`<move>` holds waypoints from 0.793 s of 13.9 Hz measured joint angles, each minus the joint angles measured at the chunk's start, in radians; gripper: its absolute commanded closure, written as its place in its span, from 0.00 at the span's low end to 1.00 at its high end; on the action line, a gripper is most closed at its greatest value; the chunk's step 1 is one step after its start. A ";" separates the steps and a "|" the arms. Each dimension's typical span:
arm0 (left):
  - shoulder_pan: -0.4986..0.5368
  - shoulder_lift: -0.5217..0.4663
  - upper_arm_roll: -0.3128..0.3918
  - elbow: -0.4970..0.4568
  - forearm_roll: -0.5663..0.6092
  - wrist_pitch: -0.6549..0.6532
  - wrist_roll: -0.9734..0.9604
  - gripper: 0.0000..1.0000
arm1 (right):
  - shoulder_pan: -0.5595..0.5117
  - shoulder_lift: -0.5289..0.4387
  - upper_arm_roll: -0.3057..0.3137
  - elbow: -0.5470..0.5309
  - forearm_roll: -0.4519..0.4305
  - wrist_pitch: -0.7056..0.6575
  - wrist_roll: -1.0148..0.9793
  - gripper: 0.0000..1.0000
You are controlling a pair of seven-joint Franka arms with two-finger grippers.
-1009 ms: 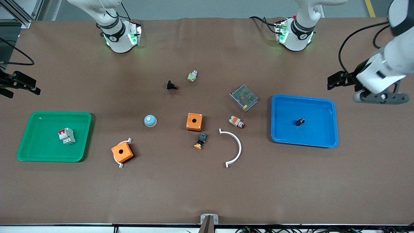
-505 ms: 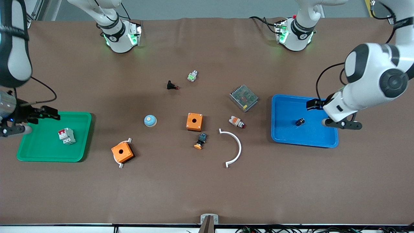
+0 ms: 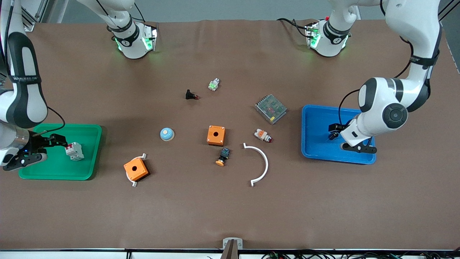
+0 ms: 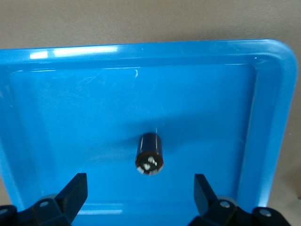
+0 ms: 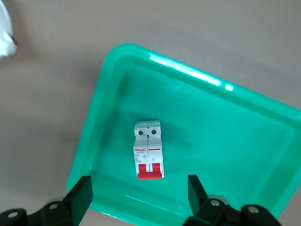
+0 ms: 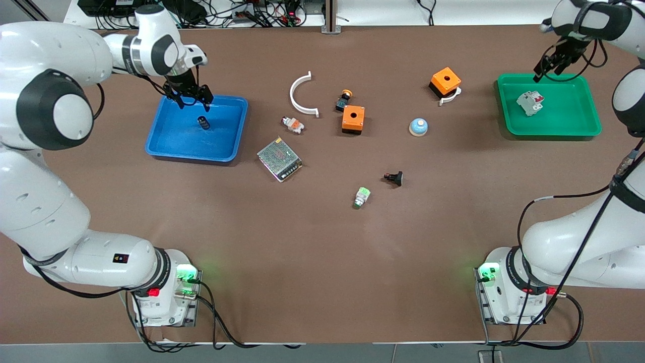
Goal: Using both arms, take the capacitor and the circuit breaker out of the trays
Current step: 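Grasp the black capacitor with the left gripper while the right gripper grasps the breaker, then carry the capacitor toward the white arc while the right gripper carries the breaker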
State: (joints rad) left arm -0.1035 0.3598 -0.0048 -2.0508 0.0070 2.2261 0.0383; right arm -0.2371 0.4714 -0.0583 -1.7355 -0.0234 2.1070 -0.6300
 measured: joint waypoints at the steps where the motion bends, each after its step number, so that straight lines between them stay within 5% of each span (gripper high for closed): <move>1: 0.000 0.019 0.000 0.000 0.000 0.021 0.000 0.00 | -0.001 0.014 0.000 -0.015 0.000 0.022 -0.006 0.10; 4: -0.001 0.064 -0.001 -0.001 0.000 0.058 0.000 0.05 | -0.001 0.039 0.005 -0.074 0.000 0.117 -0.050 0.11; 8: -0.001 0.077 -0.001 -0.010 0.000 0.065 0.000 0.36 | -0.009 0.072 0.003 -0.091 0.000 0.168 -0.097 0.27; 9: -0.001 0.077 -0.001 -0.016 0.000 0.067 0.000 0.44 | -0.011 0.079 0.003 -0.092 0.000 0.181 -0.111 0.38; 11: -0.001 0.077 -0.001 -0.023 0.000 0.069 0.000 0.63 | -0.019 0.098 0.002 -0.092 0.000 0.203 -0.136 0.78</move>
State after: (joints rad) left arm -0.1047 0.4370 -0.0057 -2.0734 0.0073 2.2952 0.0384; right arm -0.2566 0.5693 -0.0565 -1.8276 -0.0236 2.3103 -0.7659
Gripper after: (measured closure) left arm 0.396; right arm 0.370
